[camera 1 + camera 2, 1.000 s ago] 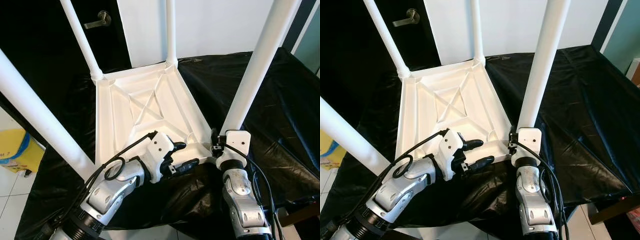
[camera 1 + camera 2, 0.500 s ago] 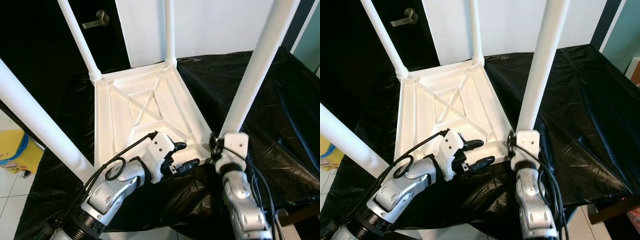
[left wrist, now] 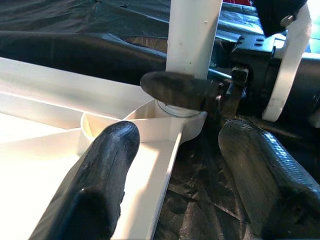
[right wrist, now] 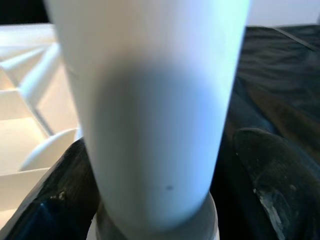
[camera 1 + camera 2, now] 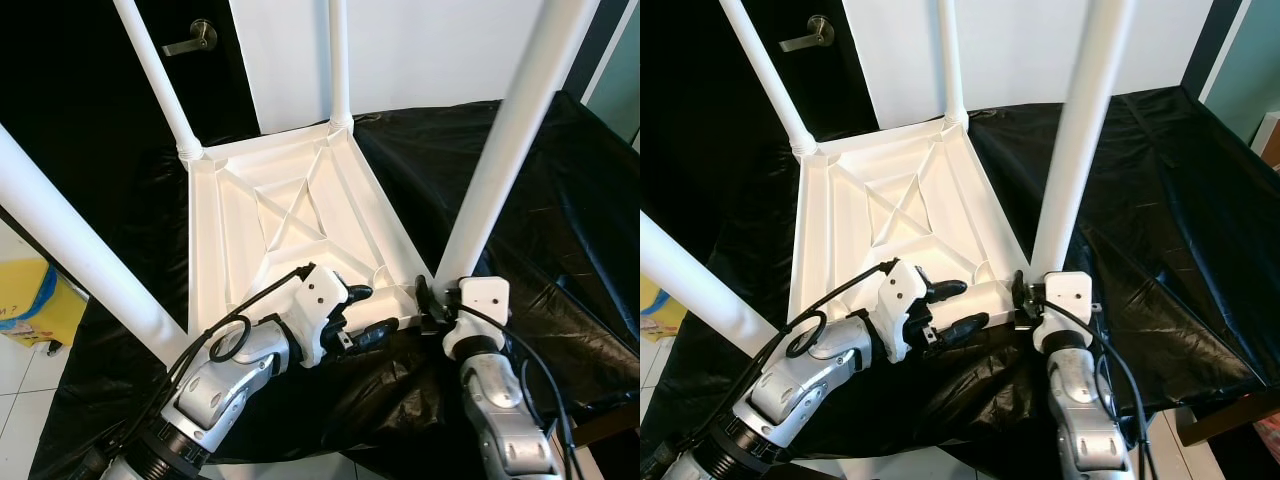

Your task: Building children table

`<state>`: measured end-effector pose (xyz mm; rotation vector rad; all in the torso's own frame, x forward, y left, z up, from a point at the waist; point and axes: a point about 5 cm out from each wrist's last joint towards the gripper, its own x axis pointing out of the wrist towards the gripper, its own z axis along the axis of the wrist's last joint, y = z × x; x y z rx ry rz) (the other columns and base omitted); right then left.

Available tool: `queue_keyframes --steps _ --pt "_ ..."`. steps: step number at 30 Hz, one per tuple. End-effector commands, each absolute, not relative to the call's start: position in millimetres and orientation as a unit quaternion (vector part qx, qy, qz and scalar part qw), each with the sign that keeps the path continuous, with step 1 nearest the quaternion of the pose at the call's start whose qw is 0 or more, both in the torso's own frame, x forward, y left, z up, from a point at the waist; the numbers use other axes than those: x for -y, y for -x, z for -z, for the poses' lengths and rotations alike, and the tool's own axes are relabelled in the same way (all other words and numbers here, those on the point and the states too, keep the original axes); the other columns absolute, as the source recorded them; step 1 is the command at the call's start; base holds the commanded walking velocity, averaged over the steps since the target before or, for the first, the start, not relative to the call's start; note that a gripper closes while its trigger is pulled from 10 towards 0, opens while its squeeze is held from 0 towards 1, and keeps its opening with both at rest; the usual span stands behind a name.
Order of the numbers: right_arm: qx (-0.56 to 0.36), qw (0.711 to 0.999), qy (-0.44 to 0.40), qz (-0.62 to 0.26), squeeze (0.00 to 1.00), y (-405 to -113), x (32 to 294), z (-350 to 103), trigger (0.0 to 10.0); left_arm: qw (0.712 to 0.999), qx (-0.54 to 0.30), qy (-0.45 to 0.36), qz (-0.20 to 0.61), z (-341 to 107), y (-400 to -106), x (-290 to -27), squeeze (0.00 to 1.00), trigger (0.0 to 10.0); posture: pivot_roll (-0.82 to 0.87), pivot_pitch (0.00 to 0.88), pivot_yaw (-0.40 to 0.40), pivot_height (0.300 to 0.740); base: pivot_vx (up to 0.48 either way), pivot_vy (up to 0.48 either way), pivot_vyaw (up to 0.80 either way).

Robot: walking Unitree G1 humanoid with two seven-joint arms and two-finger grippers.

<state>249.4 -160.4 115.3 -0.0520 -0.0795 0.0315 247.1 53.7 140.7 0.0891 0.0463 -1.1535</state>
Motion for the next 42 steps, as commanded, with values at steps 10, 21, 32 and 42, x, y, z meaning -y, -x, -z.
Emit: queue_keyframes --steps 10,21,32,42 --pt "0.029 0.972 0.063 -0.222 0.0 -263 187 -129 10.0 0.784 -0.028 -0.065 0.617 -145 -239 -58 0.0 10.0 -0.2 0.066 0.076 0.74 0.0 0.0 0.0" --pt "0.005 0.939 0.105 -0.327 0.0 -285 189 -138 10.0 0.79 -0.033 -0.066 0.609 -145 -243 -55 0.0 10.0 -0.2 0.055 0.051 0.74 0.0 0.0 0.0" --pt "-0.011 0.918 0.136 -0.372 0.0 -290 188 -131 0.0 0.803 -0.032 -0.074 0.59 -145 -246 -60 0.0 10.0 -0.18 0.036 0.034 0.74 0.0 0.0 0.0" --pt "-0.023 0.94 0.116 -0.32 0.0 -282 195 -119 10.0 0.818 -0.016 -0.077 0.569 -147 -256 -60 0.0 10.0 -0.19 0.024 0.031 0.74 0.0 0.0 0.0"
